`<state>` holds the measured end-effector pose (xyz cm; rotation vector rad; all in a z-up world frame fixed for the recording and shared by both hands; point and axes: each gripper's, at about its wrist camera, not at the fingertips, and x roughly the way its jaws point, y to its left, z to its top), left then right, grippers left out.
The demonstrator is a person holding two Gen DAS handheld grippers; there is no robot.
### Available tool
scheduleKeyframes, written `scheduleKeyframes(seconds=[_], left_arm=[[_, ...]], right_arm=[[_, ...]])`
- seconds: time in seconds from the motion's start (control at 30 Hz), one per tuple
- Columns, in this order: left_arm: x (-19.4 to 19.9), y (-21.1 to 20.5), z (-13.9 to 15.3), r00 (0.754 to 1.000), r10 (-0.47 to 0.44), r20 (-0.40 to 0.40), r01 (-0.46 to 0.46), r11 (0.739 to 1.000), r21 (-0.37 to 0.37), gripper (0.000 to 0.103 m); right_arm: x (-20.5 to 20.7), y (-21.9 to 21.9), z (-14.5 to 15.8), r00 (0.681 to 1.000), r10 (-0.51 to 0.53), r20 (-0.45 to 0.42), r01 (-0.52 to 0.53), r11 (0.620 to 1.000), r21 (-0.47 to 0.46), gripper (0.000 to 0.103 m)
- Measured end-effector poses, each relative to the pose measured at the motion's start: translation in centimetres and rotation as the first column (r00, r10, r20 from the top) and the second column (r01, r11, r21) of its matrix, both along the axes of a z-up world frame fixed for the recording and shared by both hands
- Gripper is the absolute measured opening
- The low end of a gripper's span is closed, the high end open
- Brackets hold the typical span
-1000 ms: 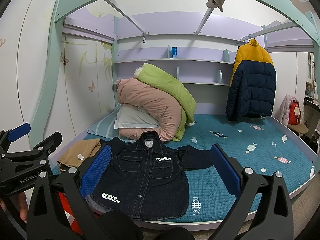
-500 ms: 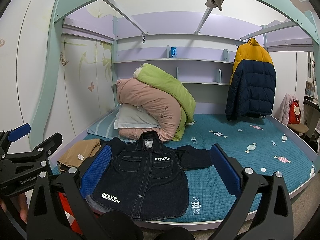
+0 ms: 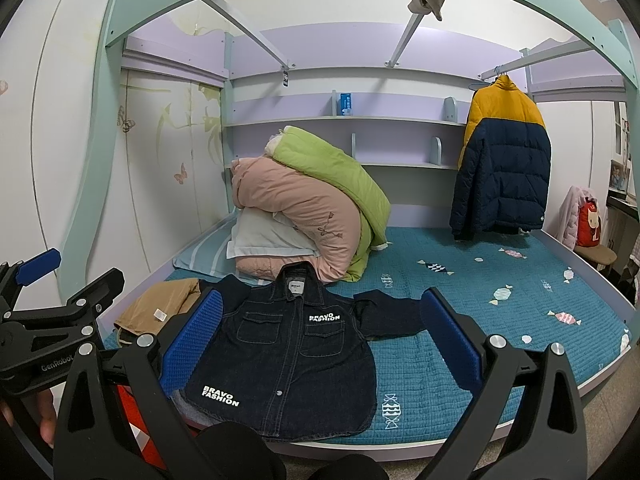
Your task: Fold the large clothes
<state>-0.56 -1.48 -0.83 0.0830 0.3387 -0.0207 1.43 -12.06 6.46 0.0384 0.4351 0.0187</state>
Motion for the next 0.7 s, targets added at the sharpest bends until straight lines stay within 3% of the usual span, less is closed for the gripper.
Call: scheduleKeyframes(seconds=[0.7], left_arm=[[0.8,0.6,-1.1,1.000,0.007,-0.020,-0.007,1.000,0.009,0.098]], right_arm=[[0.4,-0.6,-0.7,1.000,0.002,-0.017,-0.002,1.000,0.009,0.096]])
